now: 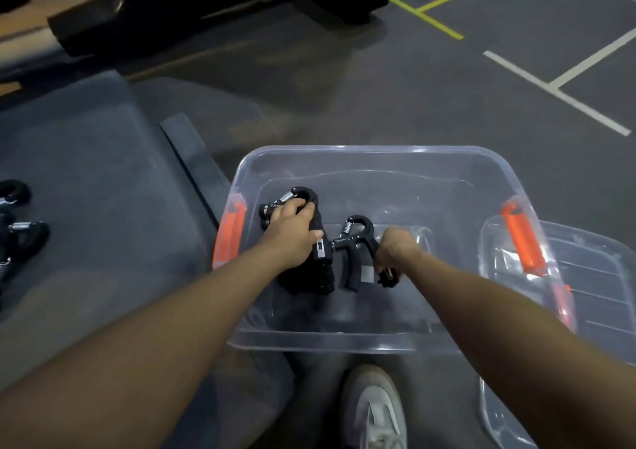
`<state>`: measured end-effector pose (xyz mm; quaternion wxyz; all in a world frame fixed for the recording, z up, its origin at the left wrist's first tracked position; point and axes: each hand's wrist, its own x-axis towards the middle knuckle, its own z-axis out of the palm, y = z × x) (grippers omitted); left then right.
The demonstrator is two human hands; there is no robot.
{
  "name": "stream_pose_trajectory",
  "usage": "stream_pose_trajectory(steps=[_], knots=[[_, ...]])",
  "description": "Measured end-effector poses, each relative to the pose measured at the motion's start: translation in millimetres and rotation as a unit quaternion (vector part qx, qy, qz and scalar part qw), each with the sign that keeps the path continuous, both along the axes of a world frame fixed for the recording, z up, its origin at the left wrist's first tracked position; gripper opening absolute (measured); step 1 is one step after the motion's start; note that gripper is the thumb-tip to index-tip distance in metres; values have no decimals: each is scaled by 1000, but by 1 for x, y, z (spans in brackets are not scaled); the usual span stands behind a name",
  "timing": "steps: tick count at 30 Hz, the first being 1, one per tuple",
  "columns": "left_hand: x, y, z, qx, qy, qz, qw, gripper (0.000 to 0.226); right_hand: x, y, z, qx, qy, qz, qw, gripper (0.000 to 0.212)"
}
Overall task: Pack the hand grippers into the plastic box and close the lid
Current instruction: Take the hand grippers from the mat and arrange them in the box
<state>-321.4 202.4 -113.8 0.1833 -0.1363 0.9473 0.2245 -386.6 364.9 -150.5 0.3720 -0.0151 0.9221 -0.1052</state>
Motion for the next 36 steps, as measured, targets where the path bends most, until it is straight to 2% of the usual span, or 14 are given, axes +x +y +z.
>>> stream_pose_trajectory(steps=[2, 3, 5, 7, 9, 11, 12, 14, 15, 18, 21, 28, 36], knots=[[-1, -1, -1, 1, -6, -4, 1000, 61, -2, 0, -11, 1, -15, -8, 1000, 32], [-1, -2, -1, -3, -8, -7, 1000, 61, -3, -1, -18, -9, -17, -19, 1000, 34], [-2, -2, -1, -10, -13, -15, 1000, 61, -3, -3, -25, -11, -17, -20, 1000, 27], [-2, -1, -1, -15, -20, -20, 999, 61, 0, -5, -27, 0, -7, -10, 1000, 9], [-2, -1, 0, -18, -24, -24, 999, 61, 2, -4, -30, 2, 0, 4, 1000, 8], [-3, -1, 0, -19, -28, -26, 999, 61, 2, -2, -31, -3, 6, 10, 1000, 31], [-3, -1, 0, -20, -29, -27, 999, 61, 2, 0, -31, -11, 13, 8, 1000, 34], [-3, -1, 1, -19, -31, -28, 999, 61, 0, 1, -30, -63, 30, -34, 997, 18], [-3, -1, 1, -16, -32, -28, 999, 61, -2, 1, -30, -106, 38, -62, 992, 16], [-3, -2, 2, -10, -35, -31, 999, 61, -2, 0, -16, -214, 61, -114, 968, 45], [-1, -5, 9, -5, -28, -31, 999, 60, 1, -4, 12, -272, 73, -138, 949, 55], [35, -38, 63, 5, 94, 53, 994, 36, 14, -47, 92, -311, 129, -87, 938, 49], [153, -143, 98, -19, 94, 166, 981, 41, 95, -190, 132, -344, 120, 69, 929, 50]])
